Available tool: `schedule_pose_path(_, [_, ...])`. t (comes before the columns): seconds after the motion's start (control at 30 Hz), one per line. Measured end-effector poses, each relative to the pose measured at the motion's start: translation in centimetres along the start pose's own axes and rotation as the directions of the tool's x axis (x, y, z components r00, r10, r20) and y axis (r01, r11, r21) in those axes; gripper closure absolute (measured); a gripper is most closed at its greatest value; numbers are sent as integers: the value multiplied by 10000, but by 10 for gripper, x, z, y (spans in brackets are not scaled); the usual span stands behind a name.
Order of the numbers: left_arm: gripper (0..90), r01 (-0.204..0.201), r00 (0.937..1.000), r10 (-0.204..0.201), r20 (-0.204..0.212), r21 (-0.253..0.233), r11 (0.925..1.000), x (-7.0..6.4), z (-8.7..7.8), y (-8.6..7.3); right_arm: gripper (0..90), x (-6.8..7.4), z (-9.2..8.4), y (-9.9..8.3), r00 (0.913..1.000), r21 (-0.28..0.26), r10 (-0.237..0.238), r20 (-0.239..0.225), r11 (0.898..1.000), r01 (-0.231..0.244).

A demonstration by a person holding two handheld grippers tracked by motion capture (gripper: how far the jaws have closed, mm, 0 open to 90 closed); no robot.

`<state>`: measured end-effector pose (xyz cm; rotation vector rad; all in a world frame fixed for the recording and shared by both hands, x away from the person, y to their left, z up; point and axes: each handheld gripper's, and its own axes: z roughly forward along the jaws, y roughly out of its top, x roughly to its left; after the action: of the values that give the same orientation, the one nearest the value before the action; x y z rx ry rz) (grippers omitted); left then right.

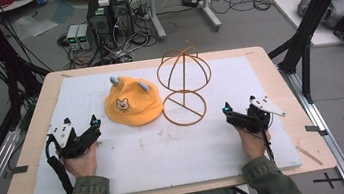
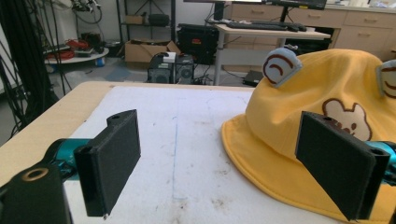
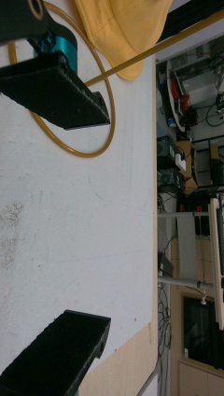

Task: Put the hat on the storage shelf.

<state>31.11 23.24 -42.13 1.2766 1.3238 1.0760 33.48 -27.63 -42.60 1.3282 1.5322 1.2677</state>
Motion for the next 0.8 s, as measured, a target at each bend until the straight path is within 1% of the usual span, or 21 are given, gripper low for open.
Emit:
schedule_pose_path(0.13, [145, -226, 9996, 227, 141, -35, 9997, -4, 1, 3, 44, 0, 1, 0, 10000, -5, 23, 16, 10000, -23])
schedule_pose_path(0.2, [145, -277, 9994, 278, 182, -61, 9996, -6, 2, 4, 44, -1, 1, 0, 10000, -9, 25, -4, 10000, -25])
schedule_pose_path(0.3, [145, -213, 9993, 215, 310, -82, 9997, -8, 3, 6, 44, -2, 2, 1, 9999, 37, 141, 15, 9999, -141])
schedule_pose_path(0.4, [145, -245, 9990, 248, 384, -66, 9997, -9, 4, 10, 44, -3, 3, 1, 9999, 66, 153, 12, 9999, -153])
schedule_pose_path(0.47, [148, -199, 9979, 204, 618, -97, 9998, -9, 4, 11, 44, -4, 4, 1, 9999, 106, 166, 14, 9998, -166])
schedule_pose_path(0.53, [148, -205, 9964, 202, 826, 26, 9998, -10, 5, 14, 44, -4, 4, 1, 9997, 135, 234, 26, 9996, -234])
schedule_pose_path(0.57, [148, -178, 9952, 178, 958, -14, 9998, -11, 6, 15, 44, -6, 5, 1, 9996, 211, 283, 43, 9994, -284])
schedule_pose_path(0.63, [148, -50, 9921, 32, 1254, 136, 9999, -14, 9, 18, 44, -6, 5, 0, 9995, 256, 321, 58, 9992, -323])
schedule_pose_path(0.67, [148, -51, 9900, 13, 1414, 268, 9996, -16, 12, 20, 44, -6, 6, 0, 9995, 284, 313, 71, 9991, -315])
schedule_pose_path(0.73, [148, -198, 9845, 83, 1751, 636, 9978, -22, 20, 24, 44, -6, 6, 1, 9996, 256, 276, 39, 9993, -277])
schedule_pose_path(0.8, [149, -499, 9767, 276, 2129, 1000, 9937, -29, 28, 28, 44, -6, 6, 1, 9996, 261, 294, 35, 9992, -295])
